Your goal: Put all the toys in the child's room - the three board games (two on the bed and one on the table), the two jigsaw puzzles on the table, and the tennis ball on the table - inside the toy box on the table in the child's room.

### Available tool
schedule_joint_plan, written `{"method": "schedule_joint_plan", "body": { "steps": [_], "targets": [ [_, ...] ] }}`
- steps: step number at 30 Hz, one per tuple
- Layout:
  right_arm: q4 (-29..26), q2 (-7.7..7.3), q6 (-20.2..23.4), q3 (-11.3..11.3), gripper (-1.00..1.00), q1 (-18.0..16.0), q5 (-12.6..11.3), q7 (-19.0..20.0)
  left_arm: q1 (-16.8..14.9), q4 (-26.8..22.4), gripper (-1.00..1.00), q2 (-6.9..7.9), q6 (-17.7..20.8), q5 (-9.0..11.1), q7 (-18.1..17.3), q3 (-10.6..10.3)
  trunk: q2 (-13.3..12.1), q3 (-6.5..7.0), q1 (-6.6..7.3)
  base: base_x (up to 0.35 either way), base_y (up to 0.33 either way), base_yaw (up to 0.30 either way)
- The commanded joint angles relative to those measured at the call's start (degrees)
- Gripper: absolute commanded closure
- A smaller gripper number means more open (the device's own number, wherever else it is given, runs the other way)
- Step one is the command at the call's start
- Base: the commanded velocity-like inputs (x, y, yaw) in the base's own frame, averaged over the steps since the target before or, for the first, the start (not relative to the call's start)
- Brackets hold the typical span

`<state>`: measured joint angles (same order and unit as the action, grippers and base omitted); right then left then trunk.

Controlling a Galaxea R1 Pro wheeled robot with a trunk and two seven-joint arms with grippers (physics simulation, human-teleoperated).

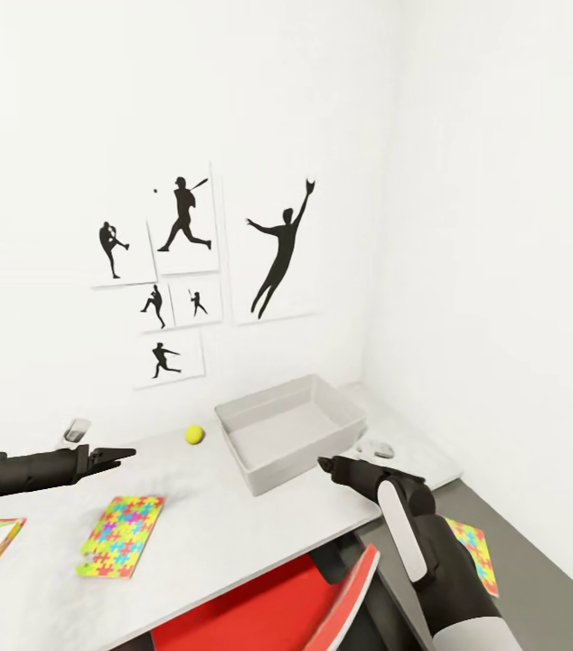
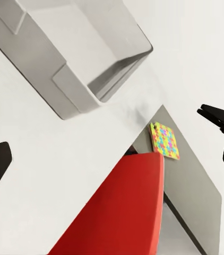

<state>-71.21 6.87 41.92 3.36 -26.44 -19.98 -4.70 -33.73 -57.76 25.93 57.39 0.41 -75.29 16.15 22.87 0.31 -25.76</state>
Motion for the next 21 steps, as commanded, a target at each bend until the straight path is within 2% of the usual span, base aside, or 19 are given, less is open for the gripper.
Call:
{"method": "schedule_joint_plan", "body": {
  "steps": [1,13,21],
  "targets": [
    [-0.06,-0.02,0.18,0.03,-1.00,-0.01,-0.61,-0.47,-0.02,0.01,-1.00,0.00,0.60,0.03,-0.18,0.03,0.05,-0.03,-0.03,0.046,0.000,0.045],
    [0.01,-0.17,0.18,0.03,-1.00,-0.01,-0.65,-0.35,-0.02,0.01,-1.00,0.00,0.55,0.03,-0.11,0.03,0.05,-0.03,-0.03,0.138,0.056,0.009],
    [0.02,-0.19,0.15,0.06,-1.00,-0.01,-0.62,-0.30,-0.02,0.01,-1.00,0.00,0.57,0.03,-0.25,0.03,0.05,-0.03,-0.03,0.034,0.008,0.000]
  ]
}}
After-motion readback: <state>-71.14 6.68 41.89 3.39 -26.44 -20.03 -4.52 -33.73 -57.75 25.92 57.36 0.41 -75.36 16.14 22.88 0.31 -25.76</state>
